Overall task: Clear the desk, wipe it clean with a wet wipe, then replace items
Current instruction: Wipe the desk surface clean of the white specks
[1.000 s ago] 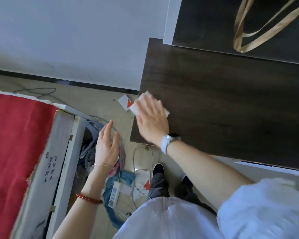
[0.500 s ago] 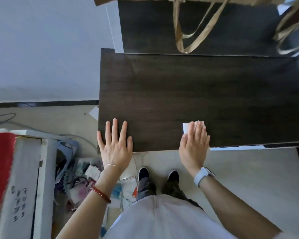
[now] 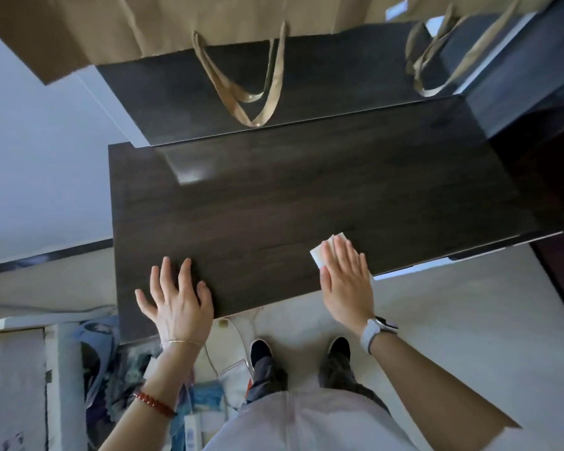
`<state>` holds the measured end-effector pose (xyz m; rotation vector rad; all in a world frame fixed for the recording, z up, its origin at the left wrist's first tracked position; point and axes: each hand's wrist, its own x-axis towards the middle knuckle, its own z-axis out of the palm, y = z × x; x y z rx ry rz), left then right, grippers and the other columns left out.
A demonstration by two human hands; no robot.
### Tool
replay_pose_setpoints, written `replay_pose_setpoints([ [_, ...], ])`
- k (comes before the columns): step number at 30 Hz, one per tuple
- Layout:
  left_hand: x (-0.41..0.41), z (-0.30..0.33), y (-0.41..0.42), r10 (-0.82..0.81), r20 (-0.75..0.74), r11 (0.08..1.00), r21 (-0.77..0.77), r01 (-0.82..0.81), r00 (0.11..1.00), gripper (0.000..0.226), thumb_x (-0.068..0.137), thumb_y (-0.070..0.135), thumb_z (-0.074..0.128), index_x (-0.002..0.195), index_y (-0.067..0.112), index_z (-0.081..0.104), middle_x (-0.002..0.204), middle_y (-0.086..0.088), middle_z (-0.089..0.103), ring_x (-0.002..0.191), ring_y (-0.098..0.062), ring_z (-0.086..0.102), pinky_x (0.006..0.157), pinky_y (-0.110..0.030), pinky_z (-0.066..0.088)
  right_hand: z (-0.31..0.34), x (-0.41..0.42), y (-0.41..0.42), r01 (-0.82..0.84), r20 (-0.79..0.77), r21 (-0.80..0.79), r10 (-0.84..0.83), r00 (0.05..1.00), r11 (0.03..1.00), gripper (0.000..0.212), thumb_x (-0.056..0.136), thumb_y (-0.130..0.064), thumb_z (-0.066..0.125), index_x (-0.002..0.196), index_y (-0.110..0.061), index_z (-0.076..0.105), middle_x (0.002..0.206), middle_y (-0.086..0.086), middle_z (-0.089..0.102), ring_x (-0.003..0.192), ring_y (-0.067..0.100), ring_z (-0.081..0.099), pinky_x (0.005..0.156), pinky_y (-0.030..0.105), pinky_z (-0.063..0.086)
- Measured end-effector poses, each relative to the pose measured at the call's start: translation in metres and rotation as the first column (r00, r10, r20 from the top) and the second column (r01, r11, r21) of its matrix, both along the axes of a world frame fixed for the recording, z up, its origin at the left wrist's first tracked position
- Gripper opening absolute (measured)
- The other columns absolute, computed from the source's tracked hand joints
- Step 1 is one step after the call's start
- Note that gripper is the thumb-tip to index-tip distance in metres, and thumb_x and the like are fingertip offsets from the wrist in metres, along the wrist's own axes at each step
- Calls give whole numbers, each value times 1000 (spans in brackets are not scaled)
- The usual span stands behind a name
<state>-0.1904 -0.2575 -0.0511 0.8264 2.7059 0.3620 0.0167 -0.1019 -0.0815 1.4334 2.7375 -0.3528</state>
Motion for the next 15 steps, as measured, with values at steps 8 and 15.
replay_pose_setpoints([
  [8,115,11,119,-315,-20,948,33,316,949,58,82,38,25,130,15,47,143,-14,39,134,-35,29,106,-59,16,4,85,93,226,15,-9,-226,974,974,52,92,-30,20,138,-9,36,143,18,39,131,36,38,103,53,31],
  [15,226,1,223,-392,79,919,-8,394,916,59,85,39,24,141,25,28,153,-6,17,142,-28,5,111,-53,0,4,198,208,363,-13,-15,-363,932,932,55,92,-30,19,142,-7,27,149,19,26,138,36,23,110,51,19],
])
